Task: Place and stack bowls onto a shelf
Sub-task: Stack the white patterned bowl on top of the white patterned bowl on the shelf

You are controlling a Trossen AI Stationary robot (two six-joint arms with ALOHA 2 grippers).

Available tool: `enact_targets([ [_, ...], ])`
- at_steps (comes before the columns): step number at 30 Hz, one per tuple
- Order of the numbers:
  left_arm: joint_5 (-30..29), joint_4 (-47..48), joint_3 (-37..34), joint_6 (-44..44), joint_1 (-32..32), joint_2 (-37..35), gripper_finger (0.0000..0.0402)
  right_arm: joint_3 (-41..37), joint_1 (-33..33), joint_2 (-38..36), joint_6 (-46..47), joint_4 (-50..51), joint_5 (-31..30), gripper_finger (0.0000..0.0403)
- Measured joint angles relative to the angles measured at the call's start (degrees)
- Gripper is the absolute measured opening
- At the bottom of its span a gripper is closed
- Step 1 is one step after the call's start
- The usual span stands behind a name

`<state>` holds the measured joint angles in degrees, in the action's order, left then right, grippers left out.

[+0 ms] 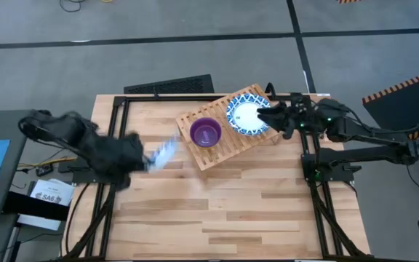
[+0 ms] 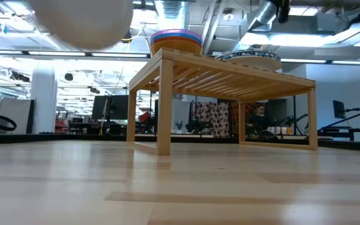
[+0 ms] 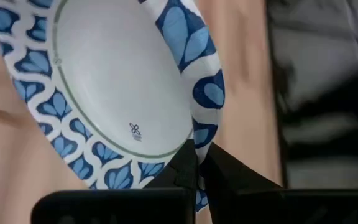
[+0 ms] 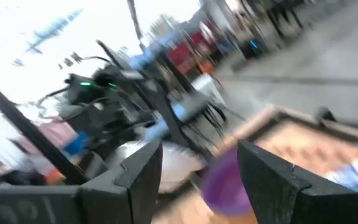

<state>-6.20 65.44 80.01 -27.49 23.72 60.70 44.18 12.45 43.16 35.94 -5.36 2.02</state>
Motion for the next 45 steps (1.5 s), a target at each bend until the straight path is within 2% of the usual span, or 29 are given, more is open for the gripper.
enact_targets([
  [3, -7.5, 6.8, 12.1, 4.4, -3.8, 4.3, 0.0000, 0.0, -0.1, 0.0, 0.1, -7.6, 1.1, 0.0232],
  [6, -10.9, 12.3, 23.4, 13.1, -8.2, 10.8, 0.0000, 0.0, -0.1, 0.0, -0.2, -13.4, 1.2, 0.0232],
  [11, -11.0, 16.5, 37.4, 31.8, -15.7, 22.9, 0.0000, 0.0, 0.0, 0.0, -0.2, -20.7, 1.2, 0.0232],
  [17, -11.0, 14.4, 46.7, 52.8, -21.7, 36.0, 0.0000, 0.0, -0.1, 0.0, -0.4, -23.9, 1.2, 0.0232],
  [24, -11.0, 3.4, 49.5, 70.9, -25.1, 47.1, 0.0000, 0.0, -0.1, 0.0, 0.3, -23.9, 1.2, 0.0232],
  [31, -10.9, -5.3, 49.6, 81.1, -28.0, 53.8, 0.0000, 0.0, -0.8, 0.0, -0.4, -23.9, 1.2, 0.0232],
  [34, -10.8, -10.3, 49.7, 83.2, -29.5, 55.6, 0.0000, 0.0, -0.9, 0.0, -0.8, -23.8, 1.2, 0.0232],
  [38, -10.2, -11.7, 49.7, 84.7, -31.5, 57.6, 0.0000, 0.0, -0.9, 0.0, -0.8, -23.8, 1.2, 0.0232],
  [45, -4.8, -13.2, 49.2, 85.2, -33.6, 58.6, 0.0000, 0.1, -0.9, 0.0, -1.0, -23.4, 1.1, 0.0232],
])
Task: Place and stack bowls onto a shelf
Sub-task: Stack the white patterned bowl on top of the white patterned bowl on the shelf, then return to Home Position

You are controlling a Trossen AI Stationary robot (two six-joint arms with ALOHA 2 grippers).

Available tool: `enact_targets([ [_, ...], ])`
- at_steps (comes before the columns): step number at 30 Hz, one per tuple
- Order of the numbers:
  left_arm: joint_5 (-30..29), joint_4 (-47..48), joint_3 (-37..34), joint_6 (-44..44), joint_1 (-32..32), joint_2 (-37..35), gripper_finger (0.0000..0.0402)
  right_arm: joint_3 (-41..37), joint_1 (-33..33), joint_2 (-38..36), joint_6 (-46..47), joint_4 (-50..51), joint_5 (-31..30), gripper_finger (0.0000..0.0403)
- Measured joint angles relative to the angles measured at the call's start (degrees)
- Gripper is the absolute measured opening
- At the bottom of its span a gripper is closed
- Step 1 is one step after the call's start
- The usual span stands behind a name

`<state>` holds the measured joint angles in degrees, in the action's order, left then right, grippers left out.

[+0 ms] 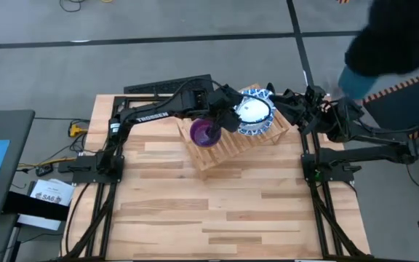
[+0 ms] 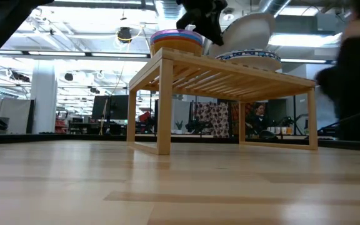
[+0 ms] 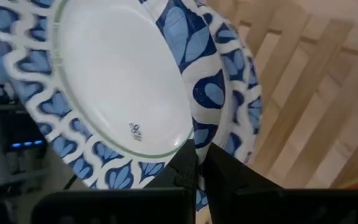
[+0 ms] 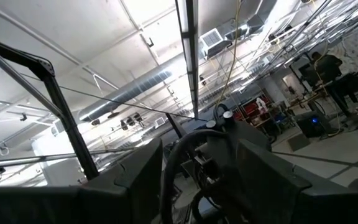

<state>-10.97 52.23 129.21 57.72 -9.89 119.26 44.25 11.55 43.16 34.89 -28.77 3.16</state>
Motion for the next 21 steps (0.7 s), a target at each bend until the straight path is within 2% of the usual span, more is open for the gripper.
enact_targets([
  [6, 2.4, 0.8, -0.1, -0.8, -1.0, 0.0, 0.0022, 0.0, 0.0, 0.0, -0.8, 0.0, -0.1, 0.0232],
  [14, 3.2, 0.1, -0.1, -2.0, -1.1, 0.0, 0.0113, 0.0, 0.0, 0.0, -1.1, 0.1, -0.1, 0.0232],
  [19, 2.7, 1.4, 2.6, -5.4, -1.1, 0.0, 0.0159, 0.0, 0.0, 0.0, -1.0, 0.0, -0.1, 0.0232],
  [21, 2.8, 4.8, 4.9, -7.9, -1.0, -0.2, 0.0169, 0.0, 0.1, 0.0, -1.0, 0.0, -0.1, 0.0232],
])
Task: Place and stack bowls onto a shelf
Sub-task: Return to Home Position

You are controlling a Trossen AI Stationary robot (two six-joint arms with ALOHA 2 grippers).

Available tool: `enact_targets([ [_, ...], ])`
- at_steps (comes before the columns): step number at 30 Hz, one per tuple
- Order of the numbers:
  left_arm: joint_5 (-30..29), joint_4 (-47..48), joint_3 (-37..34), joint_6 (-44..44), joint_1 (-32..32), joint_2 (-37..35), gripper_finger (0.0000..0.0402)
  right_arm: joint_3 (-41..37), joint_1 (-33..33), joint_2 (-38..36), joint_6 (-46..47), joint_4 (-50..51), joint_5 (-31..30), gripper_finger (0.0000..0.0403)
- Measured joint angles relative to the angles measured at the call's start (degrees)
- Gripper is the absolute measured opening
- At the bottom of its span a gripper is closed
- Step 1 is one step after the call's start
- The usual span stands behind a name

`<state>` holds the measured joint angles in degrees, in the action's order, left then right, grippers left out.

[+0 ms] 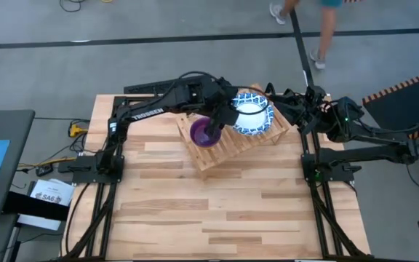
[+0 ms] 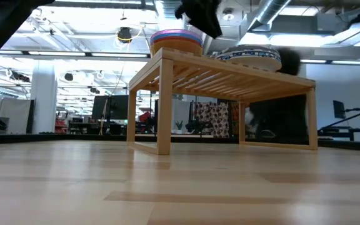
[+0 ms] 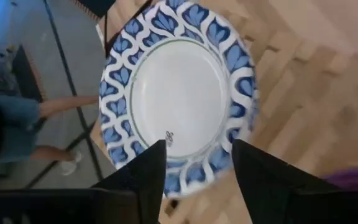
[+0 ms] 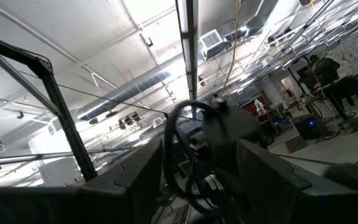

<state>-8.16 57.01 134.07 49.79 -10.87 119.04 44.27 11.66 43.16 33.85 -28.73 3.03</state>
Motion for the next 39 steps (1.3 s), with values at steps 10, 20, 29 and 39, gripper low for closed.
enact_targets([
  [10, 11.9, 7.3, 0.0, -24.9, -3.5, -9.1, 0.0172, 0.0, 0.1, 0.0, -2.9, 1.3, -0.1, 0.0232],
  [20, 19.8, -0.1, -6.4, -36.1, -0.1, -21.5, 0.0012, 0.0, 0.1, 0.0, -3.0, 8.7, -0.1, 0.0232],
  [29, 11.8, -38.6, -48.1, -44.5, 8.5, -44.0, 0.0000, 0.0, 0.0, 0.0, -6.2, 10.4, 0.1, 0.0232],
  [39, 1.9, -64.7, -75.8, -49.9, 13.9, -58.7, 0.0000, 0.0, 0.0, 0.0, -7.2, 10.5, 2.1, 0.0232],
])
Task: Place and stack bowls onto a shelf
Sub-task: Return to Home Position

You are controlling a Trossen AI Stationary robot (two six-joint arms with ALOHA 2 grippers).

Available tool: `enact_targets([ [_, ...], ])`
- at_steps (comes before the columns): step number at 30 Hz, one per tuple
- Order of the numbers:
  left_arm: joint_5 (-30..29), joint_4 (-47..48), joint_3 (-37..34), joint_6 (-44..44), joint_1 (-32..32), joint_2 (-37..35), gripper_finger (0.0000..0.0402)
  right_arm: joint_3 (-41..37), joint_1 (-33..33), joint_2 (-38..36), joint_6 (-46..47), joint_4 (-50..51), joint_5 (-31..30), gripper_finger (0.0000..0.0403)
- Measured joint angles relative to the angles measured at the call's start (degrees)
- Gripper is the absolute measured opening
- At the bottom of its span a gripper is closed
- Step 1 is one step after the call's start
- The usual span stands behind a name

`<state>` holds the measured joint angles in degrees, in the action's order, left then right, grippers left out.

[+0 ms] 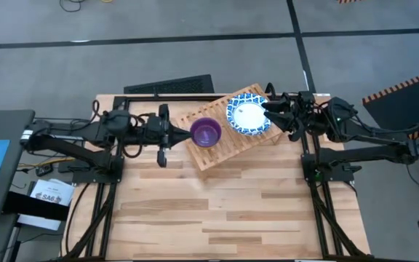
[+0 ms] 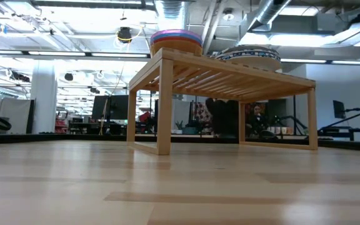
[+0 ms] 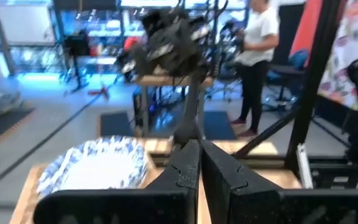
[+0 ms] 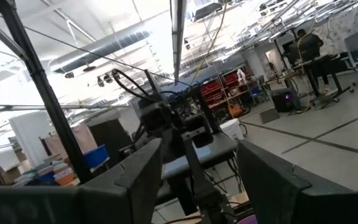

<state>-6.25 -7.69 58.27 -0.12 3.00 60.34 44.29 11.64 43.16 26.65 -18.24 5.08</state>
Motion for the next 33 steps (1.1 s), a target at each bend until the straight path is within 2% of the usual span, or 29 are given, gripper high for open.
enact_targets([
  [5, -0.5, 2.2, -3.7, 0.4, 0.0, -3.9, 0.0000, 0.0, 0.0, 0.0, 0.7, -0.2, 0.9, 0.0232],
  [11, -0.4, -13.3, -20.7, -4.1, 0.2, -11.4, 0.0000, 0.0, 0.0, 0.0, 0.2, -0.2, 2.3, 0.0217],
  [14, -0.6, -19.0, -28.4, -6.2, 0.2, -17.3, 0.0000, 0.0, 0.0, 0.0, -0.1, -0.2, 3.1, 0.0177],
  [20, -0.6, -21.5, -39.4, -6.6, 0.2, -30.4, 0.0000, 0.0, 0.0, -0.1, -0.2, -0.5, 4.9, 0.0027],
  [21, -0.6, -21.5, -41.0, -6.6, 0.2, -32.4, 0.0000, 0.0, 0.0, -0.1, -0.2, -0.5, 5.4, 0.0018],
  [33, -0.5, -21.0, -57.2, -10.8, 0.2, -55.6, 0.0000, 0.0, 0.0, -0.1, -0.1, 0.1, 5.6, 0.0017],
])
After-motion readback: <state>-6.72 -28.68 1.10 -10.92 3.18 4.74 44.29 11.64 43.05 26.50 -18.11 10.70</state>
